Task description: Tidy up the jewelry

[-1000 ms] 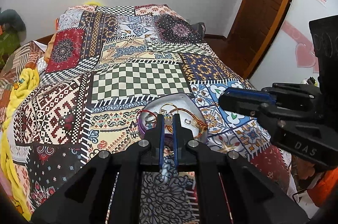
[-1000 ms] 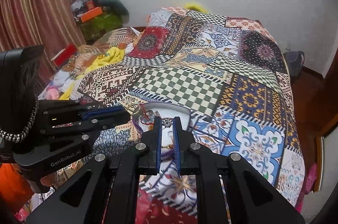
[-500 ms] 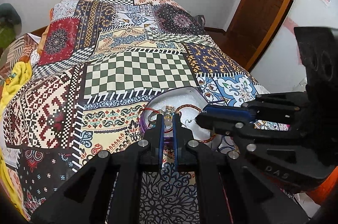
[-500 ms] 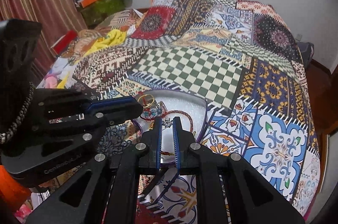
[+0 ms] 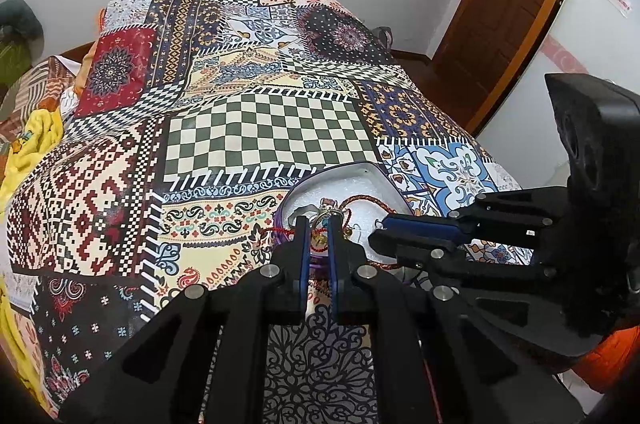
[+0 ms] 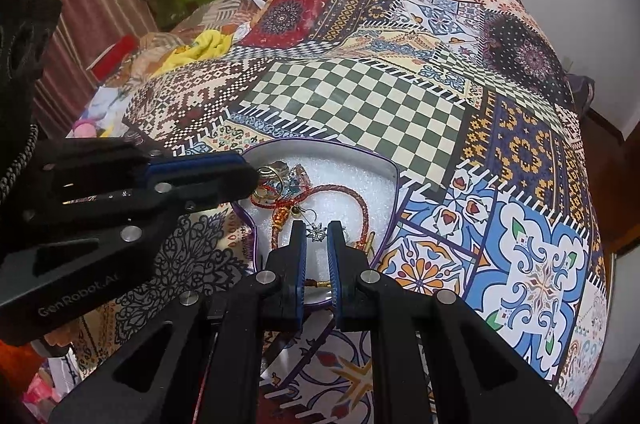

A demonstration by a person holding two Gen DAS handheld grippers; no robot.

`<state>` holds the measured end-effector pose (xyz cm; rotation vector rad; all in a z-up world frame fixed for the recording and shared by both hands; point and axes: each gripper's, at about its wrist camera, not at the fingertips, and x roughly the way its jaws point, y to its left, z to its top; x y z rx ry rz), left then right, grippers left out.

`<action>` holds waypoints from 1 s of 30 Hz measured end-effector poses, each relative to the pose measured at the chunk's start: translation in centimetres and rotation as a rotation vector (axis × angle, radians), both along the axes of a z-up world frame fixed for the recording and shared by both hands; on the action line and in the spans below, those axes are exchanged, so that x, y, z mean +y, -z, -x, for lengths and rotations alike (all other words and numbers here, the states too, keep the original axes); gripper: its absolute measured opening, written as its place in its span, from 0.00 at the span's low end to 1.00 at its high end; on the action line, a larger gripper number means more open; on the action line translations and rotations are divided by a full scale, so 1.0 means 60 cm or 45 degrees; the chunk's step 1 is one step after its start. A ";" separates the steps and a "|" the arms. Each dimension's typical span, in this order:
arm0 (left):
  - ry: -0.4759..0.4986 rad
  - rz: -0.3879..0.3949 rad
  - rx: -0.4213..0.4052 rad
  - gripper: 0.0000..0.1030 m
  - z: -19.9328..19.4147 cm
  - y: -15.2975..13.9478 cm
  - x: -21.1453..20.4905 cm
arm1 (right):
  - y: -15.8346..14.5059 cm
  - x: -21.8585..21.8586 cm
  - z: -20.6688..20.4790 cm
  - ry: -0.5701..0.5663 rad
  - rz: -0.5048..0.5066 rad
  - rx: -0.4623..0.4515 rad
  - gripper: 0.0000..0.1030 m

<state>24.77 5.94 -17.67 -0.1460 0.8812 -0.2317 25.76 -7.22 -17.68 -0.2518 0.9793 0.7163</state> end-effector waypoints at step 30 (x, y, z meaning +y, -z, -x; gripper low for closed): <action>-0.116 -0.219 -0.685 0.27 0.268 -0.299 -0.069 | -0.295 -0.119 0.218 0.238 -0.301 -0.617 0.18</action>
